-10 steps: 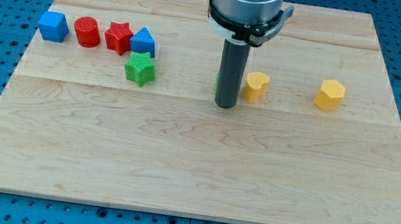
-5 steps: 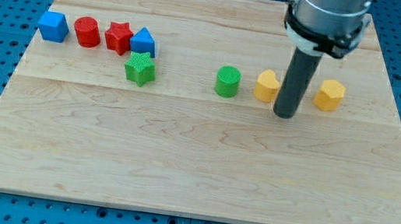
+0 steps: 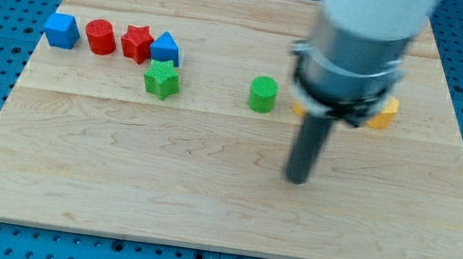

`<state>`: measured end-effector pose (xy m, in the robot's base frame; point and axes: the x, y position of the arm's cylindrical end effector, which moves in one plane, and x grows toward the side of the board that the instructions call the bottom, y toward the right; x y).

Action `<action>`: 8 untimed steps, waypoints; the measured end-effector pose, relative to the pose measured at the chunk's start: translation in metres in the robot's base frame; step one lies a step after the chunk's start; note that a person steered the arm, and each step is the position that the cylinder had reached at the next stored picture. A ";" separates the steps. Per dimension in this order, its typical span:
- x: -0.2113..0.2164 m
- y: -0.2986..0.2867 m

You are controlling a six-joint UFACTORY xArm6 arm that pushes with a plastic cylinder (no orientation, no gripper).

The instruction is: Form a line with green blocks and yellow heart

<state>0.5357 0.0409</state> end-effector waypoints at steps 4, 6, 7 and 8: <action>-0.120 -0.205; -0.130 -0.130; -0.114 -0.130; -0.049 -0.119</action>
